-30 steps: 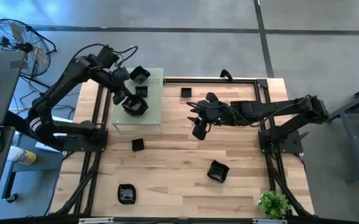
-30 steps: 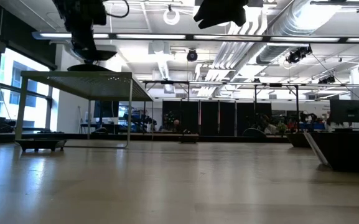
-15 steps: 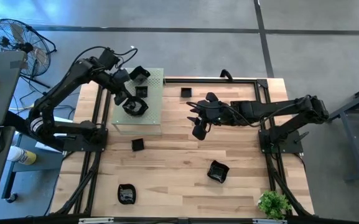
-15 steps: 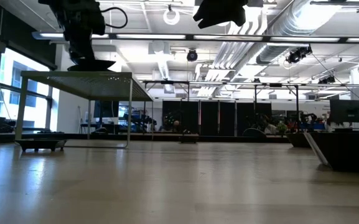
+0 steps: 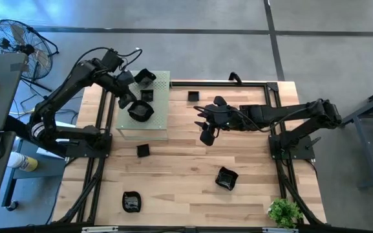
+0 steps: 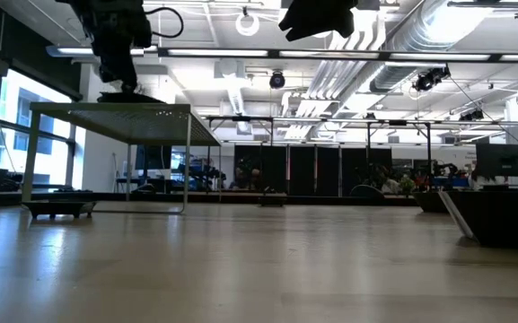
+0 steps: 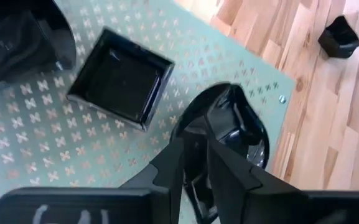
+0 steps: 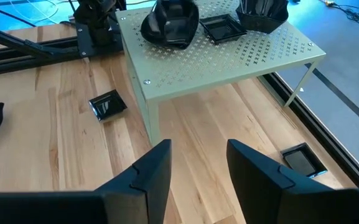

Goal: Pick & Place Mini shaped plates
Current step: Stack the leaf-shaped plate on the other leaf-shaped plate on the shelf, then stack the square plate on the other square plate on the shelf

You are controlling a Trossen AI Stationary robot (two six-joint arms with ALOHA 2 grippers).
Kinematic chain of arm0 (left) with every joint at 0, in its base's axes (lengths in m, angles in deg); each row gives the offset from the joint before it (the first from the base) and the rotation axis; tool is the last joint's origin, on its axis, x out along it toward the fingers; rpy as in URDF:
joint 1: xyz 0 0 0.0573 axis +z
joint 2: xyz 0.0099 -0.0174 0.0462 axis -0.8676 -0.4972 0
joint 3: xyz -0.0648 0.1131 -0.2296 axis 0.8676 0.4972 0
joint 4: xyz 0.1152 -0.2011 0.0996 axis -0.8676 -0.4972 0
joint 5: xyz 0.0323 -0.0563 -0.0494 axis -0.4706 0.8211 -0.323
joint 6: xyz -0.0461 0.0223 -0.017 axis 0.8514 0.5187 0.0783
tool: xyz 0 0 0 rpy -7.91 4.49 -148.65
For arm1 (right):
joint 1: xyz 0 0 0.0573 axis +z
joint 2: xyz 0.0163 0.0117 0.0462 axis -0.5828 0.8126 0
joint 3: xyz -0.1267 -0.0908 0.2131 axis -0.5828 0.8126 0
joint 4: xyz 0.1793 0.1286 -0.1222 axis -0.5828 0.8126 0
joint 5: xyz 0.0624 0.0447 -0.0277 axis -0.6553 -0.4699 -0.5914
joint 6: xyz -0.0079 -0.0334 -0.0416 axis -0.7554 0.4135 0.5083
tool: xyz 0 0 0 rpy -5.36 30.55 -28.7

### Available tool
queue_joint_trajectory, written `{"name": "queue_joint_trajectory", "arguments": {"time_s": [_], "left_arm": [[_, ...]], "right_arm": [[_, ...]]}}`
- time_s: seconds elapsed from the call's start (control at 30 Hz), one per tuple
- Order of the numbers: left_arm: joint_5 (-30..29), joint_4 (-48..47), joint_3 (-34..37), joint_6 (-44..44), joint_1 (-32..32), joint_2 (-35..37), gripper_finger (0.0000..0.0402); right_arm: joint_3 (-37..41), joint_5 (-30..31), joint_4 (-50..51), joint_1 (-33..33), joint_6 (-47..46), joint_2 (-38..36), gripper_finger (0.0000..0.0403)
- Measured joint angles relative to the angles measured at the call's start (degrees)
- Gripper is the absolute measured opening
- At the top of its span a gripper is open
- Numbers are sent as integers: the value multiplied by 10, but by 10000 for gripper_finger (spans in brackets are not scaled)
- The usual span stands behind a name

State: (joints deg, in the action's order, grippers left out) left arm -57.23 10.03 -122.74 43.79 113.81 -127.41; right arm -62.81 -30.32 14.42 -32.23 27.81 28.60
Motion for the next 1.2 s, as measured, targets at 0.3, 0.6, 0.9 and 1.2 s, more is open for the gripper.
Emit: {"name": "queue_joint_trajectory", "arguments": {"time_s": [0.3,0.6,0.9,1.2], "left_arm": [[-1,-12,-13,0,0,0,71],[-44,-32,-13,44,-102,33,7],[-195,26,-13,372,-353,114,2],[-366,66,86,737,-594,159,1]], "right_arm": [[0,0,0,0,6,0,145],[0,0,0,3,6,0,137],[0,4,10,22,5,0,55],[0,5,19,23,7,0,14]]}}
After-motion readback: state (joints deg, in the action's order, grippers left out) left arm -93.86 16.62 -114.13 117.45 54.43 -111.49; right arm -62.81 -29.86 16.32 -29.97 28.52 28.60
